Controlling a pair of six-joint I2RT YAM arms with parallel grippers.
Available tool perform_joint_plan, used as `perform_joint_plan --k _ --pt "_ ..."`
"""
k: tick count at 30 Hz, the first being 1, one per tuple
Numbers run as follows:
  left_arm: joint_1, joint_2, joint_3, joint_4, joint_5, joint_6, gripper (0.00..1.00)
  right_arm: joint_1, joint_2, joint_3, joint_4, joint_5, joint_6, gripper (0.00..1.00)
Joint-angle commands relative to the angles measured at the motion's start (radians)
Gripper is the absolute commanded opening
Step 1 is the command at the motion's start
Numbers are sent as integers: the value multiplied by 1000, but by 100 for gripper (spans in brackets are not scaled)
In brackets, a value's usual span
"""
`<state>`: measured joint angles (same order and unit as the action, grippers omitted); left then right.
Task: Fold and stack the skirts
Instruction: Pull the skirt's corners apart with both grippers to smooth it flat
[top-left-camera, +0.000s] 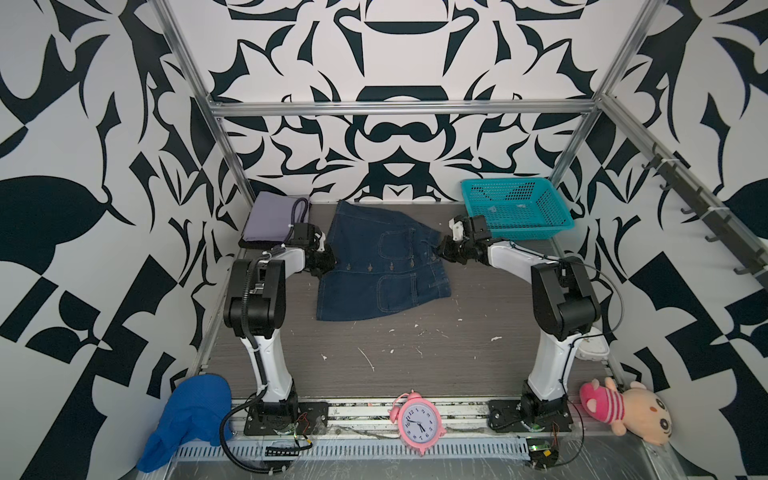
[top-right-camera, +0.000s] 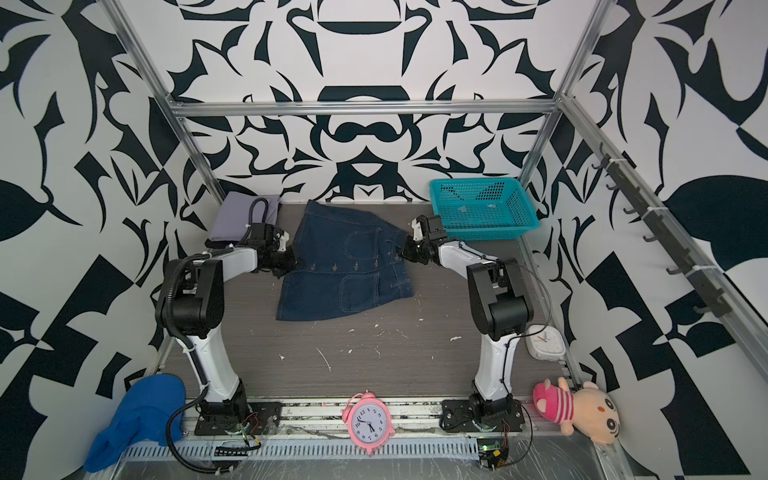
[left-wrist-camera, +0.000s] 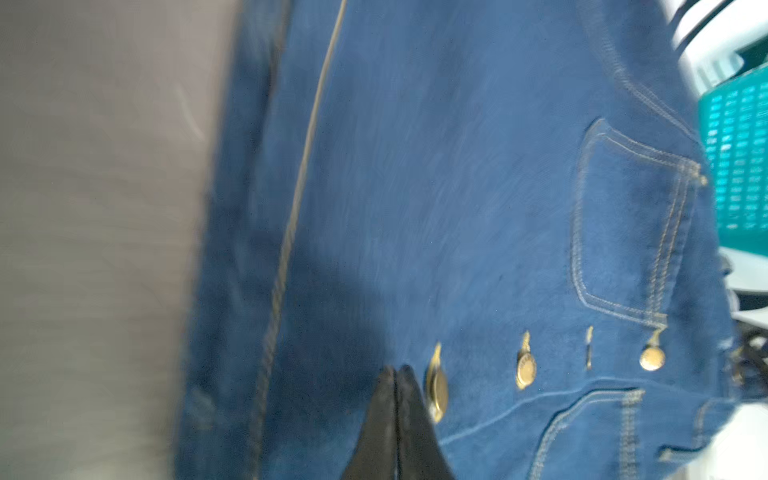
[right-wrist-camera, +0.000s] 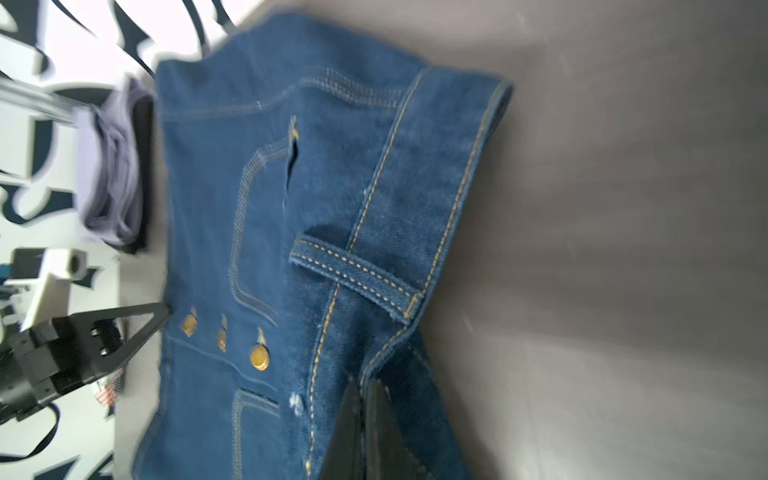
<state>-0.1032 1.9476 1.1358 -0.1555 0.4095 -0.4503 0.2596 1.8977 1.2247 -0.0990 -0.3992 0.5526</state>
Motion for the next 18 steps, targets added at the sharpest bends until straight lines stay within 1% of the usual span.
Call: perform_joint_plan --k 1,3,5,7,9,11,12,13,14,16,17,18 --pt "-35 -103 -117 -61 22 -41 0 17 -109 -84 -66 65 -56 0" --pt "-35 -211 -216 -54 -11 -63 0 20 -165 -134 -89 74 -73 0" --pt "-38 -322 -298 -53 0 -96 0 26 -221 -175 -125 94 -95 0" --pt "-51 -427 -358 -113 -1 -115 0 36 -284 -217 -176 123 -120 0" --pt "-70 -527 -400 -182 -11 -132 0 35 -341 -260 -205 130 -127 0" --pt "-90 -635 -428 -231 -30 -146 0 36 -395 -299 -222 162 -135 0" --pt "-94 -701 -432 -257 -62 -144 0 36 -420 -315 -225 186 -141 0" --pt "-95 -754 -426 -272 -98 -140 2 36 -435 -325 -216 200 -152 0" --pt "-91 -790 -413 -271 -137 -128 13 35 -441 -324 -217 216 -163 0" --pt "-88 -821 -361 -209 -199 -71 28 33 -420 -306 -220 229 -181 0" --pt "-87 -802 -322 -175 -210 -34 39 33 -402 -295 -218 226 -182 0" --pt "-86 -756 -266 -141 -210 4 44 33 -379 -284 -212 217 -182 0"
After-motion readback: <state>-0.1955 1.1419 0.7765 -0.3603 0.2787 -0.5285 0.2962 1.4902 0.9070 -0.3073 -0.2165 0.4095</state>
